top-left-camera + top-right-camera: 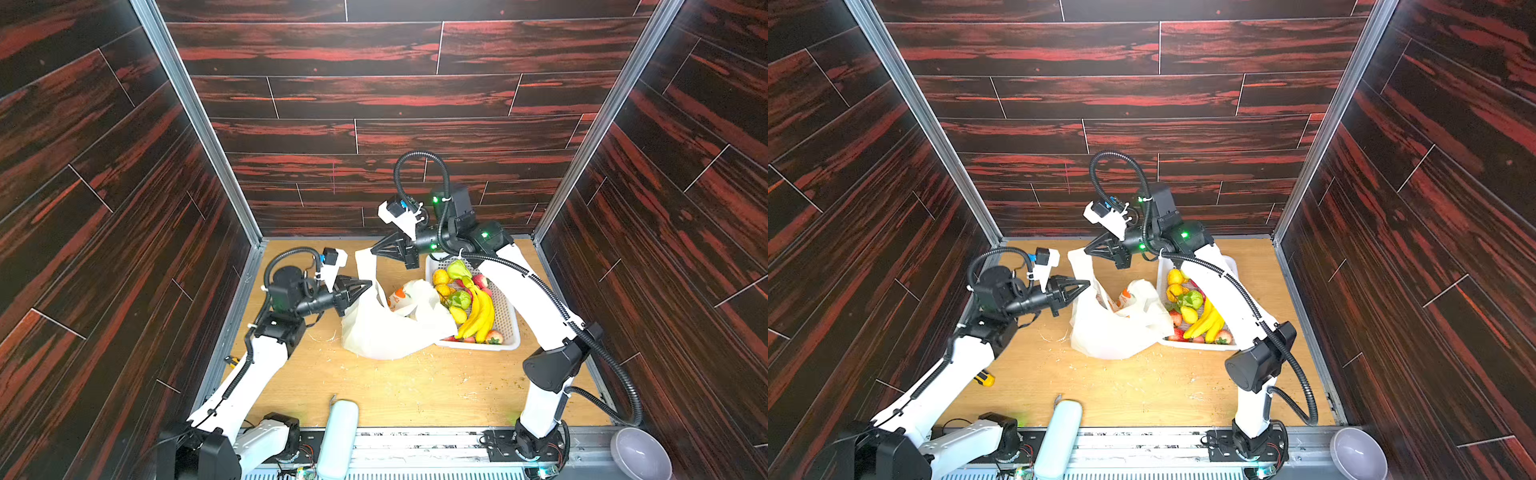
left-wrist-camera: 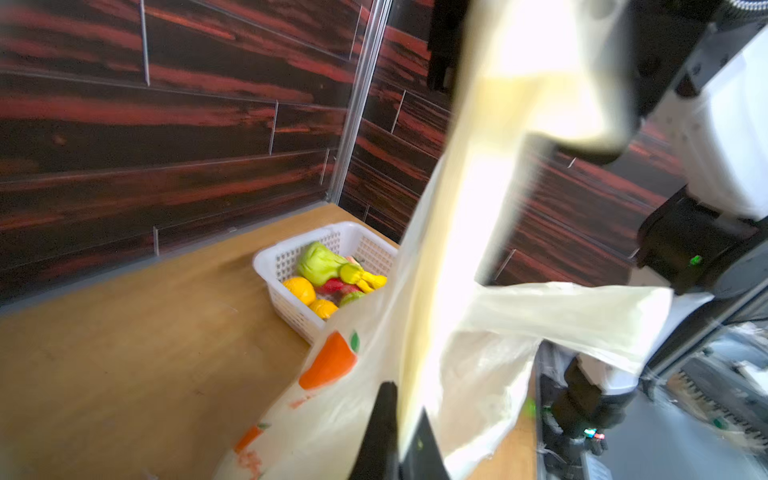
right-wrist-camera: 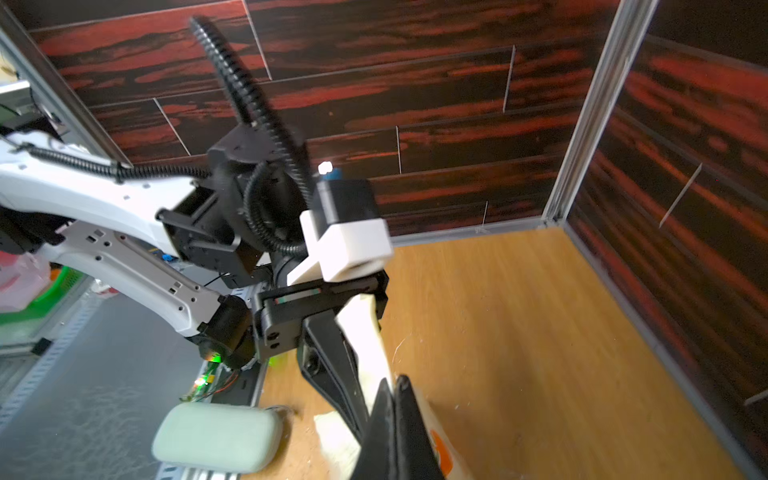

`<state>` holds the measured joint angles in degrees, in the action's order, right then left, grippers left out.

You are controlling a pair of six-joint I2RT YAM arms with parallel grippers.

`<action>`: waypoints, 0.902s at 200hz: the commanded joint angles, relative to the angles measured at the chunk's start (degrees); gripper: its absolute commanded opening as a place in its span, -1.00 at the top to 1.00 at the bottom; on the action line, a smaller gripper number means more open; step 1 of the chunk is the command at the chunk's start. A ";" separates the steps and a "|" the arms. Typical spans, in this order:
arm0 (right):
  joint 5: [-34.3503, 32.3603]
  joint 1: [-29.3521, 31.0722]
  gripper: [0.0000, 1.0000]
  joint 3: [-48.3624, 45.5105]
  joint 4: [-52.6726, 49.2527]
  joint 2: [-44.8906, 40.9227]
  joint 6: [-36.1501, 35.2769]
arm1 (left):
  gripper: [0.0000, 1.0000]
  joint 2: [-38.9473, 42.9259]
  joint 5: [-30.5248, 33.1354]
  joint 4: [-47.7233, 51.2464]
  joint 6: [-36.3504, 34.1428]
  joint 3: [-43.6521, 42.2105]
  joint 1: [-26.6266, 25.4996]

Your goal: Place the fake fruits into the plastic bag and tie a complex knot

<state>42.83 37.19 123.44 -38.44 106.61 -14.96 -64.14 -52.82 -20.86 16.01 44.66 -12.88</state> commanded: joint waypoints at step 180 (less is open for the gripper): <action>4.09 -4.91 -0.21 -5.29 5.72 -2.20 2.12 | 0.75 0.11 3.01 -6.75 4.03 -4.35 -0.75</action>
<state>47.75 32.97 120.36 -31.62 105.95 -10.87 -65.78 -49.43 -27.79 20.75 38.26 -13.78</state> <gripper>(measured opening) 0.535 0.127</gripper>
